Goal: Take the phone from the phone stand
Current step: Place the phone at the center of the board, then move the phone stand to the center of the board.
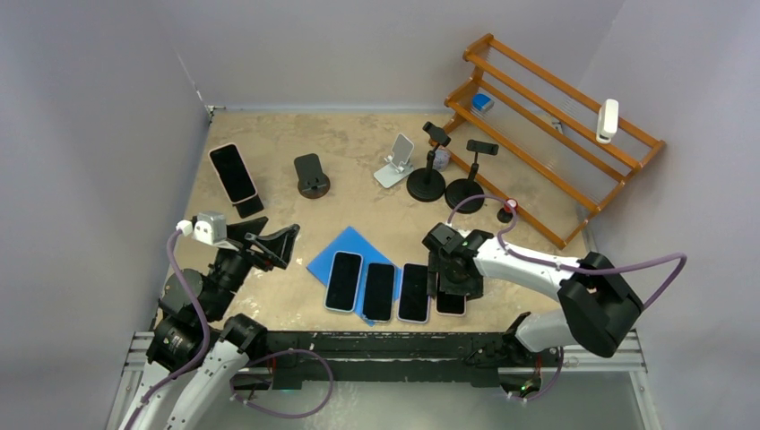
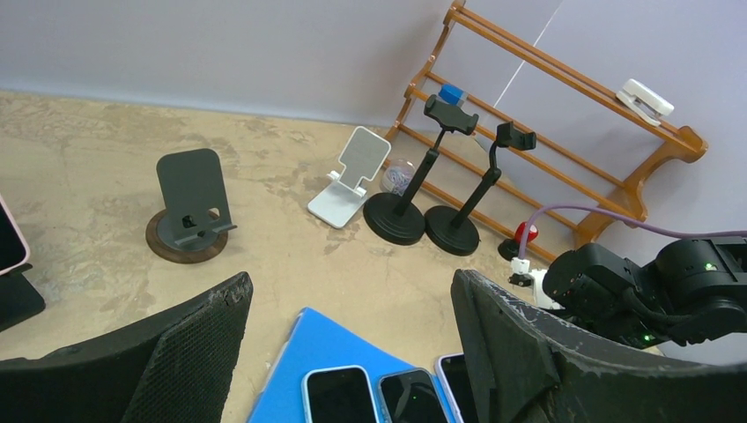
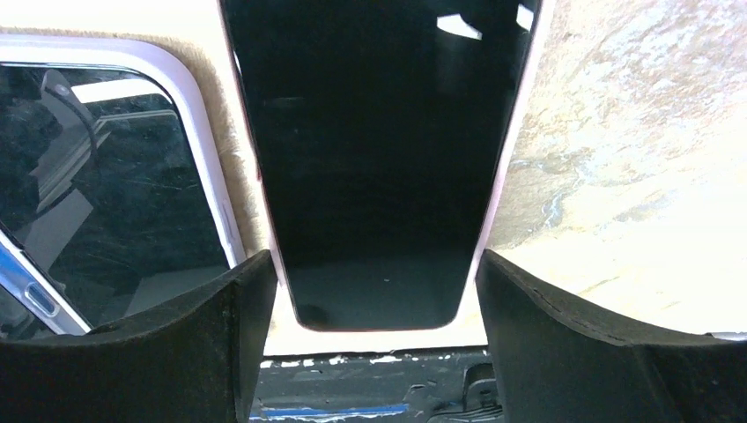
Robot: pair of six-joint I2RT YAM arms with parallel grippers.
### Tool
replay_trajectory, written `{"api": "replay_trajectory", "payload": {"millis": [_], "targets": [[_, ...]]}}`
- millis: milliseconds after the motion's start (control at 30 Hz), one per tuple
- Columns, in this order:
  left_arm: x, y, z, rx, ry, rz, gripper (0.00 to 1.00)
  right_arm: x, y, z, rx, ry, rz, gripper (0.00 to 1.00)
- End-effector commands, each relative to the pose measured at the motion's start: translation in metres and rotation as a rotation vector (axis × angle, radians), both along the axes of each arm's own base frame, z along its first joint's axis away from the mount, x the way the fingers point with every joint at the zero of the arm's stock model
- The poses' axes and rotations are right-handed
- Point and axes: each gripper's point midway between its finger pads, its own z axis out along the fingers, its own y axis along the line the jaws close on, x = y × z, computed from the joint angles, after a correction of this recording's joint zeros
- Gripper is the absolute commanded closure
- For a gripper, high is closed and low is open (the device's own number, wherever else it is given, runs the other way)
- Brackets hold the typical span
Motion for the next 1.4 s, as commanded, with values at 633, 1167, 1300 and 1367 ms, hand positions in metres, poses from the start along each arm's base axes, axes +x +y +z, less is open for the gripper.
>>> {"api": "replay_trajectory", "payload": {"millis": [633, 1167, 1300, 1367], "targets": [[0.000, -0.001, 0.010, -0.019, -0.011, -0.005, 0.19, 0.065, 0.051, 0.143, 0.337, -0.415, -0.021, 0.13], [0.016, -0.010, -0.009, 0.041, 0.082, -0.007, 0.21, 0.159, 0.149, 0.218, 0.712, -0.998, 0.159, 0.26], [0.018, -0.009, -0.011, 0.052, 0.092, 0.003, 0.21, 0.174, 0.210, 0.224, 0.648, -1.064, 0.255, 0.08], [0.018, -0.005, -0.010, 0.045, 0.086, 0.024, 0.21, 0.188, 0.238, 0.225, 0.650, -1.074, 0.293, 0.02]]}}
